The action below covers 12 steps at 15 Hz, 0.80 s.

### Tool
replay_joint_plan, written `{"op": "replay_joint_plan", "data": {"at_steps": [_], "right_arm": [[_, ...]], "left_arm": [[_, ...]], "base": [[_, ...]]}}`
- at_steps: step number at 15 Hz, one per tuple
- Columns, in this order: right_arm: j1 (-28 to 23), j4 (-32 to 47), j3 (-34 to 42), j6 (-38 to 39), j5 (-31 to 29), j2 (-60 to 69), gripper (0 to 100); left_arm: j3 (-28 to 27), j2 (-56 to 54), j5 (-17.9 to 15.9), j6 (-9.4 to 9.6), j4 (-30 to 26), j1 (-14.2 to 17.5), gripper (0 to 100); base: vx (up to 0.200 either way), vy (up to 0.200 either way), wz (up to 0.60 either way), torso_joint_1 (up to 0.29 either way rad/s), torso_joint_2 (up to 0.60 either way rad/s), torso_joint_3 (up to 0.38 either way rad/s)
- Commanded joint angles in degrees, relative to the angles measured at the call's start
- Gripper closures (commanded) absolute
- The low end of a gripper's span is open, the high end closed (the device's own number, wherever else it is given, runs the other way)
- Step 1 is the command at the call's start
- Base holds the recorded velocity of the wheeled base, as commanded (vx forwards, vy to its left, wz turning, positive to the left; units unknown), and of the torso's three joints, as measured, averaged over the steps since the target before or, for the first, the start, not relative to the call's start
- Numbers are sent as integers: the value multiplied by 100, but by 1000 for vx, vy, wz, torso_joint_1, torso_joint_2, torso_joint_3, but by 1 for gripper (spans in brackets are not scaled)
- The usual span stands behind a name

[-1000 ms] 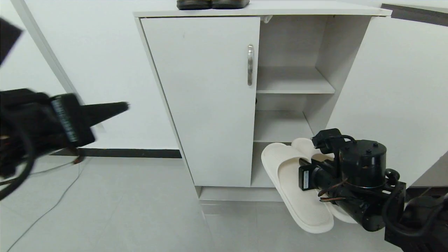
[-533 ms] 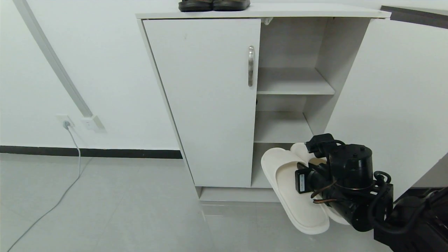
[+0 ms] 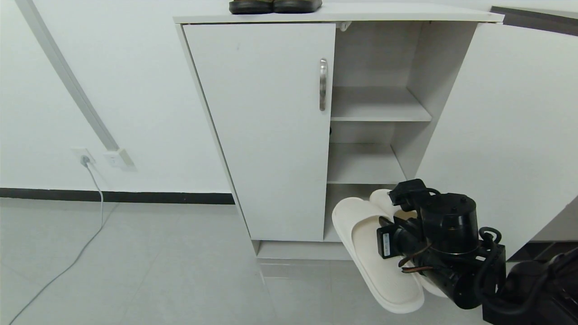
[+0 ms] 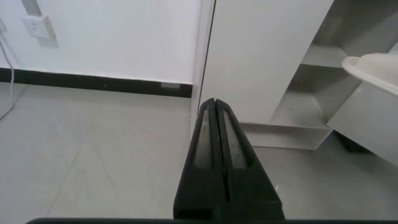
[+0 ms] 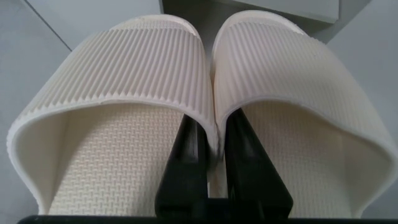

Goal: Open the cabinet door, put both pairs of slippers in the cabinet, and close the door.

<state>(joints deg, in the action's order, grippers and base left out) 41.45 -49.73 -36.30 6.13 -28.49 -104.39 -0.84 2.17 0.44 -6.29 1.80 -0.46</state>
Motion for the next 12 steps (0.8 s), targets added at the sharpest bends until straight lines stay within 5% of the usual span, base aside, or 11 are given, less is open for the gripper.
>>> {"op": "replay_joint_plan", "data": {"at_steps": [1, 6, 12], "right_arm": [[21, -2, 9, 2, 1, -3, 100], [215, -81, 9, 28, -8, -117, 100], [540, -327, -307, -24, -508, -460, 100]], "left_arm": [[58, -217, -35, 31, 13, 38, 100], [67, -208, 149, 383, -207, 38, 100], [67, -208, 106, 137, -198, 38, 100]], "base": [[0, 0, 0, 0, 0, 0], [0, 0, 0, 0, 0, 0], [0, 0, 0, 0, 0, 0]]}}
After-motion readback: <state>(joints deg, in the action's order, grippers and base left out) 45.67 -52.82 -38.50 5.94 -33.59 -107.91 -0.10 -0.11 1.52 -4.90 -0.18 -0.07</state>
